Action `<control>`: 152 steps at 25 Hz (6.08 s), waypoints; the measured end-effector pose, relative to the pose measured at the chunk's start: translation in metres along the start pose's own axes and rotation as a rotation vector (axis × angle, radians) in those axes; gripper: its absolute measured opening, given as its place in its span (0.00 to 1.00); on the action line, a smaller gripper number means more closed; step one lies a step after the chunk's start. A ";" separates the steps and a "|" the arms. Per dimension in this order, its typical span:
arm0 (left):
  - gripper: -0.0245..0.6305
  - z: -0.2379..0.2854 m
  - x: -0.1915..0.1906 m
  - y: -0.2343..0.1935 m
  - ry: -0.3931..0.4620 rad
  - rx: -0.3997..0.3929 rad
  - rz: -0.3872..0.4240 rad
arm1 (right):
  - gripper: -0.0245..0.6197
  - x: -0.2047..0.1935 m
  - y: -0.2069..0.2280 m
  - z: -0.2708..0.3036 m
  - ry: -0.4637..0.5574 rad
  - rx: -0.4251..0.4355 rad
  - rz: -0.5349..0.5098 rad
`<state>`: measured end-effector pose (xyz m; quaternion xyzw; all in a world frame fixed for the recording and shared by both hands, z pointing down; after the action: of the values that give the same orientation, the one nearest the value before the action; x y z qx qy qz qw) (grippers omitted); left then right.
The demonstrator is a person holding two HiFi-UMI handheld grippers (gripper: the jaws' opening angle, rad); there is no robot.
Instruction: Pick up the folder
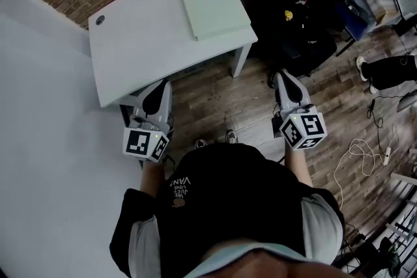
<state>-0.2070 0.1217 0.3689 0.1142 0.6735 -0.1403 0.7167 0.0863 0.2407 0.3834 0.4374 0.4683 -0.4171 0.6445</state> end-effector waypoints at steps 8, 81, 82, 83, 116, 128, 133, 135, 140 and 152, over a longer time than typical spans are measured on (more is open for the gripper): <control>0.04 0.012 -0.005 0.018 0.017 0.072 -0.022 | 0.04 -0.004 0.024 0.007 -0.032 0.050 0.005; 0.04 0.180 -0.018 -0.198 -0.043 -0.110 -0.095 | 0.04 0.029 0.003 0.255 -0.068 -0.048 0.014; 0.04 0.183 -0.018 -0.198 -0.044 -0.102 -0.096 | 0.04 0.031 0.006 0.259 -0.070 -0.040 0.010; 0.04 0.187 -0.019 -0.199 -0.045 -0.095 -0.097 | 0.04 0.032 0.008 0.264 -0.072 -0.033 0.008; 0.04 0.259 -0.084 -0.225 -0.126 0.146 -0.203 | 0.04 -0.018 0.058 0.398 -0.248 0.136 -0.032; 0.04 0.265 -0.120 -0.233 -0.198 0.224 -0.308 | 0.04 -0.056 0.063 0.416 -0.359 0.177 -0.028; 0.12 0.267 -0.138 -0.236 -0.214 0.233 -0.386 | 0.09 -0.072 0.064 0.423 -0.413 0.203 -0.023; 0.17 0.268 -0.144 -0.236 -0.228 0.240 -0.409 | 0.14 -0.078 0.063 0.425 -0.436 0.215 -0.018; 0.31 0.268 -0.158 -0.239 -0.251 0.252 -0.465 | 0.29 -0.089 0.063 0.430 -0.485 0.221 -0.013; 0.55 0.272 -0.183 -0.242 -0.259 0.258 -0.616 | 0.46 -0.112 0.060 0.436 -0.589 0.259 0.020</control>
<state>-0.0487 -0.1914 0.5759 -0.0231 0.5566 -0.4470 0.6999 0.2237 -0.1448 0.5799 0.3811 0.2004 -0.5753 0.6954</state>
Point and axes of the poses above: the fingertips, and each gripper's own axes: z forward along the fingers, y to its right, x out of its top, the point moved 3 cm from there along -z, backward along the fingers, and after that the axes turned 14 degrees about -x, right-handed, at the moved point
